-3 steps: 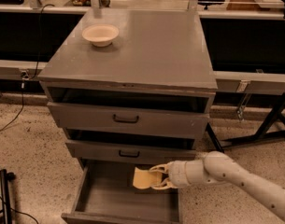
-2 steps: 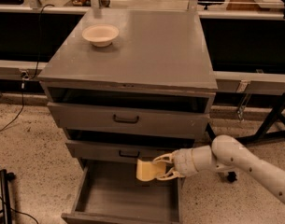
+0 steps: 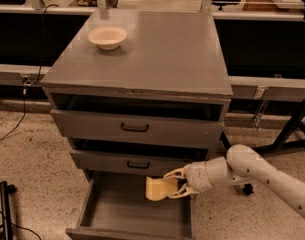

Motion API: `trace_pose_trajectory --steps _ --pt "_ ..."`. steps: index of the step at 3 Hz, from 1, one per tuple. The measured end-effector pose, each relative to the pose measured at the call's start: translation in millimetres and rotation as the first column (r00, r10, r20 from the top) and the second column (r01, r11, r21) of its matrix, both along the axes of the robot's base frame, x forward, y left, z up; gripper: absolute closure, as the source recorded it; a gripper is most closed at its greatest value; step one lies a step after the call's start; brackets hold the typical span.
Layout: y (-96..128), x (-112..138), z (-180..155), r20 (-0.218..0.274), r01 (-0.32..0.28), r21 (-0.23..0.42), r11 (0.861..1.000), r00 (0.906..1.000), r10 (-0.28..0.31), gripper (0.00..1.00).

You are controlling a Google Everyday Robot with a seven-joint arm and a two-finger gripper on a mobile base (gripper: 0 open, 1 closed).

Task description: Pick sponge from bottom drawer and place on counter

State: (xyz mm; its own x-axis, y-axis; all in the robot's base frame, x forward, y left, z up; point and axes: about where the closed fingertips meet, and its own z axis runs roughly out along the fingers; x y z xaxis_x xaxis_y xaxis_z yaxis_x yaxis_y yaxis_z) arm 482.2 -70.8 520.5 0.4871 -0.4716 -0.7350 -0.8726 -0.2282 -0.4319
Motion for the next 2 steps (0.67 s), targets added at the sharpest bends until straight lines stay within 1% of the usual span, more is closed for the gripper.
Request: trace_pose_trajectory --steps 1,2 --pt "3 1 11 0.006 -0.024 -0.01 1.0 0.9997 0.024 1.0" --pt "12 -4 67 0.03 -0.077 -0.006 0.997 0.9965 0.077 1.0"
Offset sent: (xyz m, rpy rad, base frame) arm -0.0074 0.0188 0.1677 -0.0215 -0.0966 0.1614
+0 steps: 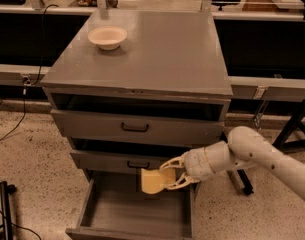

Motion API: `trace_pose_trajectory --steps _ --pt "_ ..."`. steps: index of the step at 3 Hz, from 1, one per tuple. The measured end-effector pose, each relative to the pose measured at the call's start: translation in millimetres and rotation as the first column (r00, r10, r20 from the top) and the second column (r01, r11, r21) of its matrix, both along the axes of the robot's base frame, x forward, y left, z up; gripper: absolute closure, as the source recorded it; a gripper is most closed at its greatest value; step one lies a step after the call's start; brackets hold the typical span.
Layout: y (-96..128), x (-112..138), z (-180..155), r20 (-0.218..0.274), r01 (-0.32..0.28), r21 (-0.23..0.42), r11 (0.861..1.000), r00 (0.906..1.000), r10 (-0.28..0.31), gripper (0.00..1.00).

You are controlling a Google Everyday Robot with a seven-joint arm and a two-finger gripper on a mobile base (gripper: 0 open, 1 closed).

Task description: Pick sponge from bottom drawer and place on counter

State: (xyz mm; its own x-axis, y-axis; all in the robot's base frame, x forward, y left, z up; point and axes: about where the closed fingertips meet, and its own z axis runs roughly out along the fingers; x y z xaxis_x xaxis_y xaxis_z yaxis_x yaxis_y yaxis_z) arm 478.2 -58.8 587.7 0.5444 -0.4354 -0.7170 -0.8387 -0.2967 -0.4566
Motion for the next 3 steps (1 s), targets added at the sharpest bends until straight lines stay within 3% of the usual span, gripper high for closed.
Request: trace_pose_trajectory --steps 1,2,3 --pt "8 -8 71 0.047 -0.065 -0.001 0.998 0.9968 0.065 1.0" --pt "17 -15 137 0.083 -0.131 -0.022 0.991 0.9877 0.132 1.0" --pt "18 -8 192 0.097 -0.138 -0.057 0.989 0.9849 0.143 1.0"
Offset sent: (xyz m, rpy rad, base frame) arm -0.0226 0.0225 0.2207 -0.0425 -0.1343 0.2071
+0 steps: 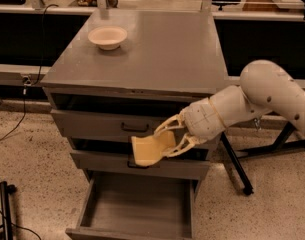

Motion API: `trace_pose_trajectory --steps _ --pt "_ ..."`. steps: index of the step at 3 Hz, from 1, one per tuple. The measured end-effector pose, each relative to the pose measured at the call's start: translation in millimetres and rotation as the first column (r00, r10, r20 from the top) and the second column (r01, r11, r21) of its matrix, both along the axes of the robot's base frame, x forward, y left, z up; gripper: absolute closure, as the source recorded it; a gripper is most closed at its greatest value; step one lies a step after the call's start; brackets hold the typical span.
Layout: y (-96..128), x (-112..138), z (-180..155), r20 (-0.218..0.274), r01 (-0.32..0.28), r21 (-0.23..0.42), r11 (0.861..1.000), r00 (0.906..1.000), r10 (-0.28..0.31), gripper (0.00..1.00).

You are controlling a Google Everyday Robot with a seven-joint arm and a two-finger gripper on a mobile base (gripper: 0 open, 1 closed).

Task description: Pick sponge from bottom drawer and place on counter

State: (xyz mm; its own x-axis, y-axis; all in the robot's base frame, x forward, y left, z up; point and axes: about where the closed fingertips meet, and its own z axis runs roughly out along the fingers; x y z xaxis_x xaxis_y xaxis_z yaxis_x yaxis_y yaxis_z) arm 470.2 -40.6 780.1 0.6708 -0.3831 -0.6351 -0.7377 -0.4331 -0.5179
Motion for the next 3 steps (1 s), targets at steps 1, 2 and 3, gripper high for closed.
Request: trace_pose_trajectory --steps 1,2,3 --pt "-8 30 51 0.016 0.068 -0.021 0.997 0.9976 -0.067 1.0" --pt "-25 71 87 0.022 0.197 -0.018 0.98 0.9803 -0.196 1.0" --pt "-43 110 105 0.012 0.355 -0.03 0.934 0.9349 -0.355 1.0"
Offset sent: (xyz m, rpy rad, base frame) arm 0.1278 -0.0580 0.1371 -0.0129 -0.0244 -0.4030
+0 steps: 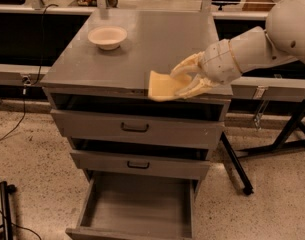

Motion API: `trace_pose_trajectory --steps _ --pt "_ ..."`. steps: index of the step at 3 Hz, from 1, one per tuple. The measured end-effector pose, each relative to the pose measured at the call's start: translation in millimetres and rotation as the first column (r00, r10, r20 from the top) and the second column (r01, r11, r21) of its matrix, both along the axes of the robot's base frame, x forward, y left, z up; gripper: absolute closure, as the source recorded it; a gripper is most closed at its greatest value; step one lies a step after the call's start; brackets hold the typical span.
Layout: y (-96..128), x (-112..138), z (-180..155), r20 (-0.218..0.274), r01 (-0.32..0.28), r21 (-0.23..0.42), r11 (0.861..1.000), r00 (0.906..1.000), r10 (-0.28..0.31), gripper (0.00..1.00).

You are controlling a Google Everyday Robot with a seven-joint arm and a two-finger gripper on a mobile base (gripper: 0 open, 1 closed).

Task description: Pick sponge from bottom drawer and place on counter

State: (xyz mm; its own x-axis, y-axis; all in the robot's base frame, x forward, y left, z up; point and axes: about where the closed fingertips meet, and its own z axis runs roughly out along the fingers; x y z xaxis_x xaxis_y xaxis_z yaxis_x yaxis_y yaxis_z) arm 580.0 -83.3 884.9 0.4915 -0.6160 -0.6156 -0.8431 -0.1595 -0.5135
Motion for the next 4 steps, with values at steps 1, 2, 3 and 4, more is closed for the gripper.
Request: trace_pose_trajectory --steps 1,2,3,4 --pt "-21 45 5 -0.031 0.176 -0.002 0.984 0.9839 -0.176 1.0" --pt "-33 89 1 -0.095 0.288 -0.006 0.958 0.9532 -0.287 1.0" --pt "-34 129 -17 -0.23 0.343 0.005 0.939 0.9144 -0.333 0.82" --pt "-43 159 -20 -0.307 0.42 0.059 0.906 0.8711 -0.384 0.57"
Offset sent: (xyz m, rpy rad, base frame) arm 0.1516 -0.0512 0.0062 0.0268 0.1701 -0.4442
